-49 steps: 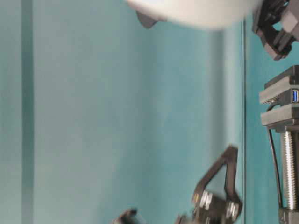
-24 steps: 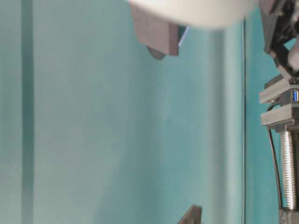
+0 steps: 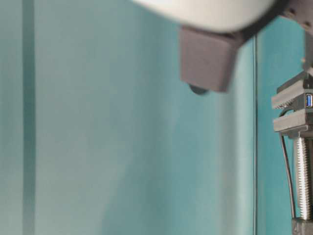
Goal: Insert the USB cable into the fixed female connector.
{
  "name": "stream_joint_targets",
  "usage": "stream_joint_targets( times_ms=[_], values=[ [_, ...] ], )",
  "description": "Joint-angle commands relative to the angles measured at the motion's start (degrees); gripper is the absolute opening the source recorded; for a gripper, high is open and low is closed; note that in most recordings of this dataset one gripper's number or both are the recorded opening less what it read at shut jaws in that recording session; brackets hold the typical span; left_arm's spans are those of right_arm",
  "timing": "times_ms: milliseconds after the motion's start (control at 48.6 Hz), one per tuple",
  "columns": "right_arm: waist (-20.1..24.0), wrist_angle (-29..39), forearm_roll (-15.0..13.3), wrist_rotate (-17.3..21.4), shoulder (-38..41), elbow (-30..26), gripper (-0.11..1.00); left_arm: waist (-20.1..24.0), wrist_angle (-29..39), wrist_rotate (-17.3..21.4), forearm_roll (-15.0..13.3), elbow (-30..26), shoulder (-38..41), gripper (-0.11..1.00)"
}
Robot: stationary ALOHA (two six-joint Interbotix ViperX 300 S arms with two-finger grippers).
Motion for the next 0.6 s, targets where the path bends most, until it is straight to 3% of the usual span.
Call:
stream_joint_targets(
  times_ms=[0,41,185,576],
  values=[
    [-0.1,0.9,0.4,0.2,-0.1,-2.3,0.6,-0.2,9.7,-0.8,-0.1,-0.6,-4.9,0.97],
    [-0.1,1.4,0.7,0.2,0.4,-2.8,0.6,-0.2,13.5,-0.9,-0.1,-1.1,-7.6,0.97],
    [-0.1,2.4,2.3,0.2,1.6,-4.3,0.6,0.1,14.5,-1.1,-0.2,-0.8,-12.0,0.97],
    [1.1,7.1,5.1,0.9,1.8,-3.7,0.58,0.2,13.4,-4.3,-0.2,0.9,-11.8,0.97]
  ],
)
